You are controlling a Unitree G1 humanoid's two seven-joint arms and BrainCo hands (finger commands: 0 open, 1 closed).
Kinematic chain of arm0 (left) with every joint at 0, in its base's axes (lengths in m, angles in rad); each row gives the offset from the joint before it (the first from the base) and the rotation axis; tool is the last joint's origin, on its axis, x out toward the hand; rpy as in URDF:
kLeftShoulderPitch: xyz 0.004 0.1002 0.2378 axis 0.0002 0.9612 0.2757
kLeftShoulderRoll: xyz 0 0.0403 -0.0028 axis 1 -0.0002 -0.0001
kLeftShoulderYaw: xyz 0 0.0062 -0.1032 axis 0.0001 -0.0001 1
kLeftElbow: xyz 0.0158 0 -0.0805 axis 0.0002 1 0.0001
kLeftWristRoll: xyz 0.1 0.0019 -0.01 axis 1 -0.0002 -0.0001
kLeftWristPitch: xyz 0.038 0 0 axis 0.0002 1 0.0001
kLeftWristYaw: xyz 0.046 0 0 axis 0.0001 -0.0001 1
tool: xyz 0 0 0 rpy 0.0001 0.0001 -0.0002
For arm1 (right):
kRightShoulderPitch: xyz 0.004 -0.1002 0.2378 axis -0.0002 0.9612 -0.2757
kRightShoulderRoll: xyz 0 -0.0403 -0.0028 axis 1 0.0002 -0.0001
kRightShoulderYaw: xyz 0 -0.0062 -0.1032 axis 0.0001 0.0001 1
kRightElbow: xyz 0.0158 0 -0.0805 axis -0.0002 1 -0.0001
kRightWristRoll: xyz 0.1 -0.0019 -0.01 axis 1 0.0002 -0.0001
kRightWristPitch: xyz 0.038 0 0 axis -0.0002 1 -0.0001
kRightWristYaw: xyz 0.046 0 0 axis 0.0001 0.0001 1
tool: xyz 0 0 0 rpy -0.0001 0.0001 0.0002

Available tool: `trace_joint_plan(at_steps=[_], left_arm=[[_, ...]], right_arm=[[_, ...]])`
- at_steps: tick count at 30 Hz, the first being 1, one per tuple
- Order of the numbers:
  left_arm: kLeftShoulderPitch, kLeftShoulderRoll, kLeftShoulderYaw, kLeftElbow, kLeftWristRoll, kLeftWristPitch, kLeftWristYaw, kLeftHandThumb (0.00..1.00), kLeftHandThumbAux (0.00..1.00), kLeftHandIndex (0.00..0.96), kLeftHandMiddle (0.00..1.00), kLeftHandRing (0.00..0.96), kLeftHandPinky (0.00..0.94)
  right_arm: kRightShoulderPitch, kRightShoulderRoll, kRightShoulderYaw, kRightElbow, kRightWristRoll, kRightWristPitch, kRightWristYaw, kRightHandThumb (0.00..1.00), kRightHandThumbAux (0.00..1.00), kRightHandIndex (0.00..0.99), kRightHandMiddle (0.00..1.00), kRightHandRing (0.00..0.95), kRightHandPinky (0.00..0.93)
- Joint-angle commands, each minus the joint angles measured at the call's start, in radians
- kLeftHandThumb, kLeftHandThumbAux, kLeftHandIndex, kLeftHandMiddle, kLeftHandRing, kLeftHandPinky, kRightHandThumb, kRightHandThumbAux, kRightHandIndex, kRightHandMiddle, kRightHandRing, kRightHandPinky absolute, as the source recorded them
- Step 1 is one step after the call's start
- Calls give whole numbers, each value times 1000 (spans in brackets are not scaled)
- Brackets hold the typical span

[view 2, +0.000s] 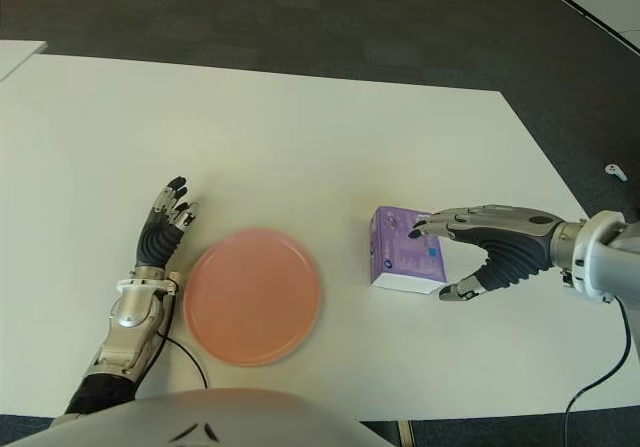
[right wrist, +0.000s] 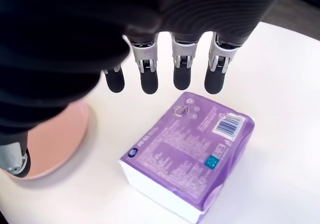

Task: Put the tissue paper into the plate.

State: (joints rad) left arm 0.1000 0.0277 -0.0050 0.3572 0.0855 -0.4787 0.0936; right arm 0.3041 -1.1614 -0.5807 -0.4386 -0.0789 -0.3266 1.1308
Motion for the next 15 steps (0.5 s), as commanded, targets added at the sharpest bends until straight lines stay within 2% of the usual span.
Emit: trace_joint_plan(at_steps=[1,8,15], left_arm=[[26,0,12,63,-2,11,5,0,539,0,0,0,0],[17,2,21,88,1,-15,10,0,528,0,0,0,0],[7,6,29,111,11,-28,15,0,527,0,0,0,0]], right_arm=[[-10,26,33,5,-14,9,-36,23,422,0,0,0,0],[-5,65,54,8,-25,15,-92,30,428,0,0,0,0],[-9,81,75,11,-25,16,-127,33,433,0,0,0,0]])
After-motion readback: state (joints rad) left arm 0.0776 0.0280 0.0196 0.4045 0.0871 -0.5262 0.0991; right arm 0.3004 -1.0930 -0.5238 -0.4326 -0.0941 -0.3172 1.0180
